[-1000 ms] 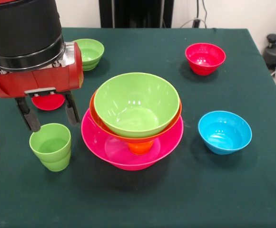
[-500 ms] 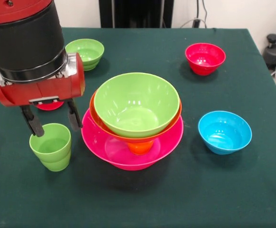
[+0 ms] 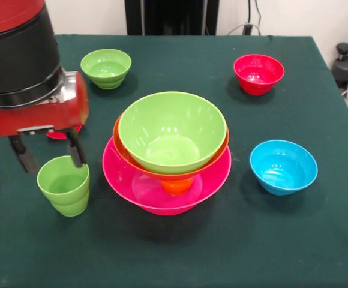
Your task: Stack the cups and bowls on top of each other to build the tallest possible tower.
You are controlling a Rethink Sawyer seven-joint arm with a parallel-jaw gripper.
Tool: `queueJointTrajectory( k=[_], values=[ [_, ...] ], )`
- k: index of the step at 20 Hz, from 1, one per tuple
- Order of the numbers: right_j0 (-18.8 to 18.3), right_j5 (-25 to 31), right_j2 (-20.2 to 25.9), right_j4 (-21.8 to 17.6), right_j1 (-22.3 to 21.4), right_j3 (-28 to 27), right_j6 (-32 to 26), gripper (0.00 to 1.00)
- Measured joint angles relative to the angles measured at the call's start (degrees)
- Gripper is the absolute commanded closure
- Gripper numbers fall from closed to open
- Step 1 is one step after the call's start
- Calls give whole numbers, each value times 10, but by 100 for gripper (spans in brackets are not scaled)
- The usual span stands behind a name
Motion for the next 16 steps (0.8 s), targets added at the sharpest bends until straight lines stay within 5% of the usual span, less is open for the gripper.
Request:
queueJointTrajectory(
  k=[16],
  values=[
    [-20, -97, -3, 0, -28, 67, 0, 0]
  ],
)
